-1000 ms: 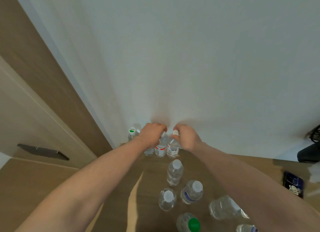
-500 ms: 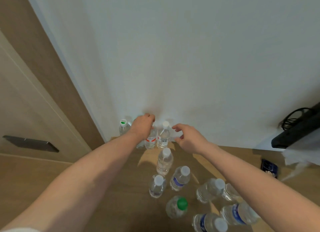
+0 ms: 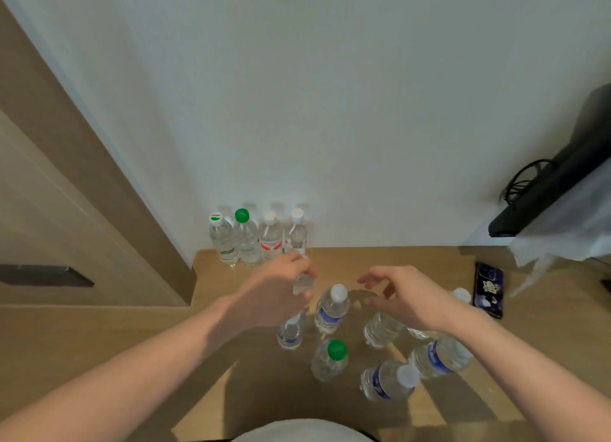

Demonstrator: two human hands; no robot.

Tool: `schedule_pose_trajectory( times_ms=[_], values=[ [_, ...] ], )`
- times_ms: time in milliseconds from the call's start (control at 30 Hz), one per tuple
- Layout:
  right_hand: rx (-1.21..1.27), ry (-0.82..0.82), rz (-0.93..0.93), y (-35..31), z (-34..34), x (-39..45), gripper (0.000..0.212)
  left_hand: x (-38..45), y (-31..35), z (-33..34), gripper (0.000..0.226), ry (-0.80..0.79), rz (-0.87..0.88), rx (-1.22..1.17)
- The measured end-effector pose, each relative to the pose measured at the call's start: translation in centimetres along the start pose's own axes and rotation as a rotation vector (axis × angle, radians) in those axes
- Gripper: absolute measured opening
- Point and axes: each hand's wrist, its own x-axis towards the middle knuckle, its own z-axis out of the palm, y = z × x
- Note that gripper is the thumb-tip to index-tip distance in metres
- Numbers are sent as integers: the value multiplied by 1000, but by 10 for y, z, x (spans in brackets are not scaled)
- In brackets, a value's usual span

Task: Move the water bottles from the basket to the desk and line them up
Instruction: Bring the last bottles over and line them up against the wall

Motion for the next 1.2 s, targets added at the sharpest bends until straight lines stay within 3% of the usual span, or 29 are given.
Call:
schedule_pose_trajectory(
  times_ms=[100,233,367,467,533,700,933,1200],
  values=[
    [75,85,9,-3,8,-28,29,-21,-7,14,36,-37,-5,11],
    [33,35,17,0,23,-30,50,-34,-17,30,39,-97,-117,49],
    [-100,18,-15,-9,39,9,56,-38,-7,41,30,-73,-123,98],
    [-177,-30,-16,-17,57,44,52,-29,0,45,31,-53,-143,89],
    [-301,-6,-11,-21,63,62,38,-21,3,46,32,-50,-172,103],
    [-354,-28,-44,-10,39,81,31,-5,21,46,32,-17,-144,119],
    [-186,45,39,35,-27,98,26,52,62,25,30,69,-25,110],
    [-177,134,97,65,-57,131,24,147,49,23,33,7,-131,131]
  ],
)
